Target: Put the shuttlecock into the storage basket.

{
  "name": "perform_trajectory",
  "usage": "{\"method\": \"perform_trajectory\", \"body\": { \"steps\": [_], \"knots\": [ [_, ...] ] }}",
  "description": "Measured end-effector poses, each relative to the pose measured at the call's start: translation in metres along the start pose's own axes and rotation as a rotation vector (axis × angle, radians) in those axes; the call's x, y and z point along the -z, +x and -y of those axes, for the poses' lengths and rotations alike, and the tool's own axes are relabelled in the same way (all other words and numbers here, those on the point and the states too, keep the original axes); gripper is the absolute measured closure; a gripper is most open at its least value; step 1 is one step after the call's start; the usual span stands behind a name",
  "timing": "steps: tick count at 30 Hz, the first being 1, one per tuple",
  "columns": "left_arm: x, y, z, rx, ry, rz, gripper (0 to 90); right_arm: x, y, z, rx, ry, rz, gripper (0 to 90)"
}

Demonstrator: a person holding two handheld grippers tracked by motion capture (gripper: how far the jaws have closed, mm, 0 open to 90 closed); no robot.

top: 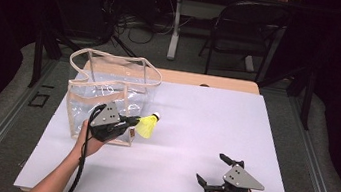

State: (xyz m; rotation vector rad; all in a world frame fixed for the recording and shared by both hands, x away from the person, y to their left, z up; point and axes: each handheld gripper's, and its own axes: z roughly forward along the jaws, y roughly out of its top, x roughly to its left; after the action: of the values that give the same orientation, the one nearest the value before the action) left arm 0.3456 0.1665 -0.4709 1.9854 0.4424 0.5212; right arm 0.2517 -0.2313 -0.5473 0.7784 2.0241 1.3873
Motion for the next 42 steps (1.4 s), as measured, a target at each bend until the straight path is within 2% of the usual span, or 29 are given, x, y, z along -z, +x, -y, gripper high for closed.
{"method": "perform_trajectory", "body": {
  "steps": [14,42],
  "knots": [
    [0.009,0.003,-0.009,-0.001,-0.031,-0.015,89.3,0.000,0.001,0.000,0.003,0.001,0.001,1.5],
    [0.012,0.010,-0.025,-0.018,-0.066,-0.036,89.3,0.000,0.000,0.000,-0.001,0.002,0.001,1.6]
  ]
}}
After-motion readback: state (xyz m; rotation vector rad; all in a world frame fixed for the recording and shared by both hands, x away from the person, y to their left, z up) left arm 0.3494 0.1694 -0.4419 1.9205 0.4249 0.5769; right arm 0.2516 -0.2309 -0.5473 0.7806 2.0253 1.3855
